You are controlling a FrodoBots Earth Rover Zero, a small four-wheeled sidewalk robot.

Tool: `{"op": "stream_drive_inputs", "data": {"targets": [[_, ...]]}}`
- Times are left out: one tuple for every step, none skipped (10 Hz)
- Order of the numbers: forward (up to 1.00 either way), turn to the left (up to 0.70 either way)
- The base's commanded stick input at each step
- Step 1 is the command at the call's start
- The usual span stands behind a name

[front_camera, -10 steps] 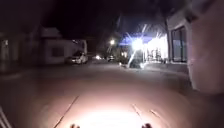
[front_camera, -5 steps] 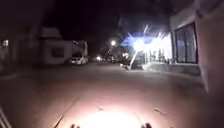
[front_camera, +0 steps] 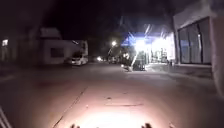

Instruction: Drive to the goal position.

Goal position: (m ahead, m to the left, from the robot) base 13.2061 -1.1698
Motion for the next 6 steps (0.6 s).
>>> {"op": "stream_drive_inputs", "data": {"targets": [[0.70,0.00],[0.70,0.00],[0.70,0.00],[0.70,0.00],[0.70,0.00],[0.70,0.00]]}}
